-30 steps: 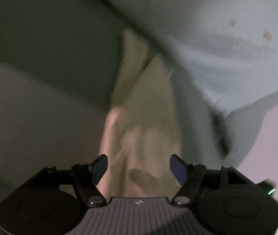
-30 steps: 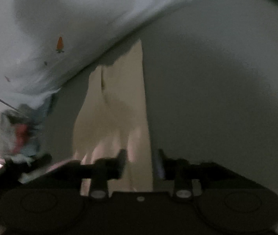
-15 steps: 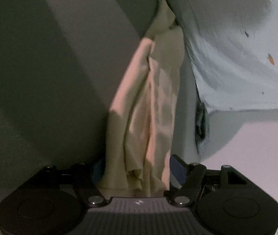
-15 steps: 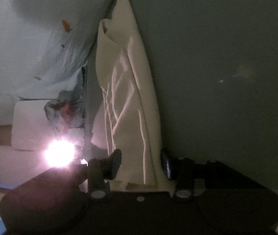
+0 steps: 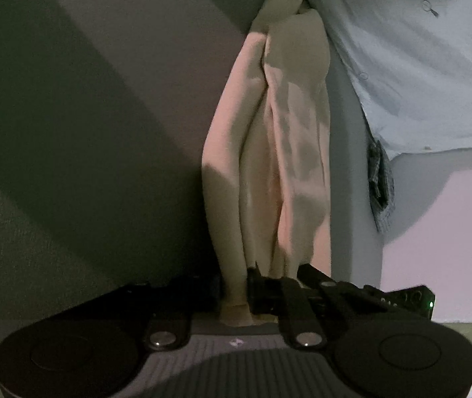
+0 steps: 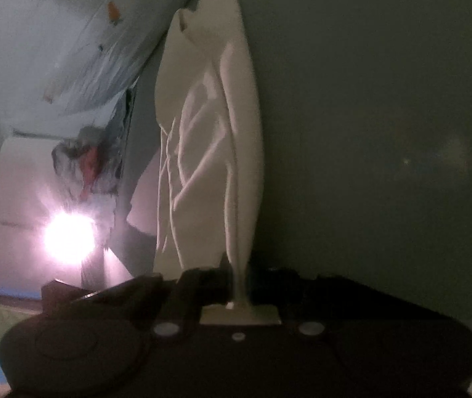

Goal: Fold clothes

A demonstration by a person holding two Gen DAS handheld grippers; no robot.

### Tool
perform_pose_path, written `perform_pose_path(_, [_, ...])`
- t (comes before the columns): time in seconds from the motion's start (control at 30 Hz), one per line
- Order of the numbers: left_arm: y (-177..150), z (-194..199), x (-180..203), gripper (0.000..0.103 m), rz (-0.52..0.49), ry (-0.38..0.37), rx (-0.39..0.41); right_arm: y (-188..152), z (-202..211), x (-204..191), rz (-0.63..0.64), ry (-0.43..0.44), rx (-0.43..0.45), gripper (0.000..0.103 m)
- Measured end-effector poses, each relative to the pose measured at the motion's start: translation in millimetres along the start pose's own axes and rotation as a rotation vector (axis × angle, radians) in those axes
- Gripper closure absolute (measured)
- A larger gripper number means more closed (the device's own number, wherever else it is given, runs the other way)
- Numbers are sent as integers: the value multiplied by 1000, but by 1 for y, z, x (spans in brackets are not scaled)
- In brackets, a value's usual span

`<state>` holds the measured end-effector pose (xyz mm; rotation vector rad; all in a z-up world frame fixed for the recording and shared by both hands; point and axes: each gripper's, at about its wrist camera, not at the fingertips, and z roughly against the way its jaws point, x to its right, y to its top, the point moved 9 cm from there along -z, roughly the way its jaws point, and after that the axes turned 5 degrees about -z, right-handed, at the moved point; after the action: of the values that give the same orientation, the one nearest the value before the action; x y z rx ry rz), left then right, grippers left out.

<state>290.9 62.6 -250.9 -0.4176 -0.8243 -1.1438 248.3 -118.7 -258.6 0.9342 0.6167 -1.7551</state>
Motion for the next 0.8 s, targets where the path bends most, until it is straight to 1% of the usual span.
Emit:
perform_pose_path(0.07, [-8,3,10,90,-7,-81,0,-1,9,-4,-40,40,-2,95])
perform_pose_path(0.13, [-23,9,17,90,36,-172,-8,-4,22,-7,-98,90,-11,95])
perform_pose_path(0.23, [-44,23,23,90,140,-252,-5,-12,46,-6,-232,170,-24,95])
perform_pose_path(0.3, [-47,33,29,90,222,-311,28,-18,65,-10,-310,208,-17,95])
perform_pose_path(0.37, [-38,41,40,90,250,-359,74,-15,77,-16,-349,246,4,95])
perform_pose_path(0.4, [-30,44,46,90,236,-396,98,-9,79,-18,-361,269,17,95])
perform_pose_path(0.47, [-6,40,51,90,236,-454,159,12,78,-27,-359,329,54,95])
perform_pose_path(0.6, [47,29,50,90,345,-583,234,62,62,-52,-349,368,118,95])
perform_pose_path(0.63, [64,29,54,90,358,-611,252,75,58,-59,-344,376,135,95])
perform_pose_path(0.73, [104,32,80,90,303,-634,290,109,63,-76,-328,405,164,95])
perform_pose_path(0.8, [129,33,90,90,260,-637,312,134,57,-92,-311,418,174,95])
